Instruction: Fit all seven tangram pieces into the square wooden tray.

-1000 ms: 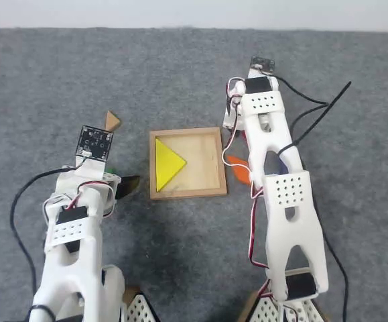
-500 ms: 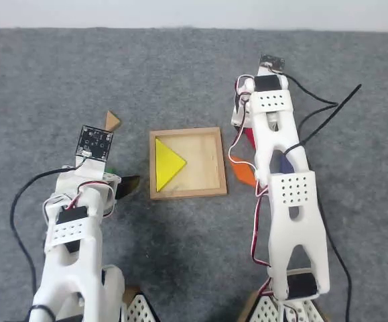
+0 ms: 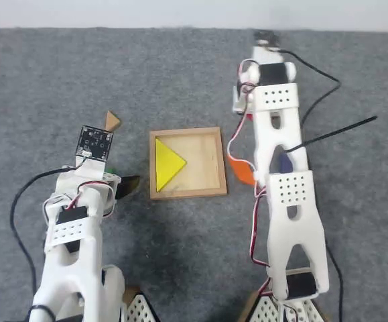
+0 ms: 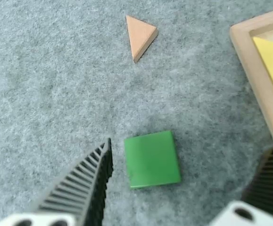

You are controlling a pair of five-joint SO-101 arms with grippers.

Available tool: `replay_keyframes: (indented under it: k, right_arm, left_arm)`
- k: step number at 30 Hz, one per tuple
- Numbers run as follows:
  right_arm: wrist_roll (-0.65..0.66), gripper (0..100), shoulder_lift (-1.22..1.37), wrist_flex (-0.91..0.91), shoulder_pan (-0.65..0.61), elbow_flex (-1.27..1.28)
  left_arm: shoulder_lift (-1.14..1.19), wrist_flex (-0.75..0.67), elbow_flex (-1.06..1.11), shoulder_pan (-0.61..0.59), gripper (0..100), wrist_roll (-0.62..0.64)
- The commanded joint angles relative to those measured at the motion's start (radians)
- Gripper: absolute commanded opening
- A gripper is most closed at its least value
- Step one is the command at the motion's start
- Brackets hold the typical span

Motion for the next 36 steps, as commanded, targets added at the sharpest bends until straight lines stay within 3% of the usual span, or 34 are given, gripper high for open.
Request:
replay_keyframes:
  k: [1,8,16,25,29,36]
  right_arm:
    - [0.178,20.9,-0.021,0.039,-0.081,-0.066]
    - [0.526,20.9,-0.050,0.045,-0.180,-0.058]
    - [0.621,20.9,-0.188,0.047,-0.248,0.011]
    - [0.766,20.9,-0.521,0.036,-0.357,0.629]
    - [0.885,20.9,-0.542,-0.073,-0.374,0.766]
    - [1.089,21.1,-0.461,-0.255,-0.374,0.767]
  left_arm:
    - [-0.029,-0.026,-0.005,0.000,44,-0.015]
    - [-0.029,-0.026,-0.005,0.000,44,-0.015]
    - [-0.029,-0.026,-0.005,0.000,44,-0.015]
    - [-0.029,-0.026,-0.005,0.000,44,-0.015]
    - [-0.031,-0.026,-0.005,0.000,44,-0.015]
    - [-0.031,-0.026,-0.007,0.000,44,-0.015]
